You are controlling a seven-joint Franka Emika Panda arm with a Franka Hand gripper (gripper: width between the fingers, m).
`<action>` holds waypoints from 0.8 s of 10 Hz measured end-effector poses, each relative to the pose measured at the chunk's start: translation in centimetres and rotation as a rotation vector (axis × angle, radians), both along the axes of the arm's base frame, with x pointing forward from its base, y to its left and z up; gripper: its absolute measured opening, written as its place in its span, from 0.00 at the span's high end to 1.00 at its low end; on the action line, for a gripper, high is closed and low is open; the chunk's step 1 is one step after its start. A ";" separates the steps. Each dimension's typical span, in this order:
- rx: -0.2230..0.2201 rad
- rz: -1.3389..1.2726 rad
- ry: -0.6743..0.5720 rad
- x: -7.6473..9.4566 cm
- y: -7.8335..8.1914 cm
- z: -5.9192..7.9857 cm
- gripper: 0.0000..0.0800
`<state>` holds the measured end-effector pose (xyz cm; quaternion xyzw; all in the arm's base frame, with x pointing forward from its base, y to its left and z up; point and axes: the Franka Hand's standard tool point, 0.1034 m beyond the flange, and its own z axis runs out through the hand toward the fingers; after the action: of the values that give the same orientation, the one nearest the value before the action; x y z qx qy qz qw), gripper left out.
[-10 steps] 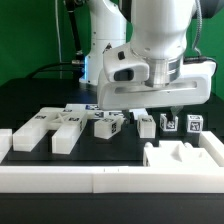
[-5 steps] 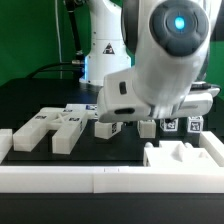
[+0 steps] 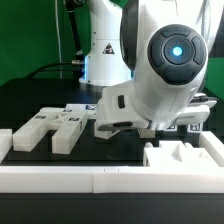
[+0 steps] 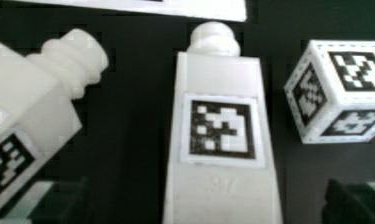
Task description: Assemble chair
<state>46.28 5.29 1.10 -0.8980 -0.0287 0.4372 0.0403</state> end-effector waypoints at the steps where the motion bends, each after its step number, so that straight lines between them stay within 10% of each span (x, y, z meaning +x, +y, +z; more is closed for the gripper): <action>1: 0.000 0.000 0.005 -0.3 0.0 -0.1 0.19; 3: -0.002 -0.001 0.004 -0.6 0.0 -0.5 0.19; 5: -0.003 0.000 0.010 -1.0 0.0 -0.7 0.52; 8: -0.002 0.001 0.010 -1.0 0.1 -0.7 0.64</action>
Offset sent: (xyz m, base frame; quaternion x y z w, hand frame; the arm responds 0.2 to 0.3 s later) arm -0.0159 -0.0041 -0.0090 -0.0176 -0.0002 0.0284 0.9994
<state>45.32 5.40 0.44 -0.8959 -0.0286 0.4416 0.0394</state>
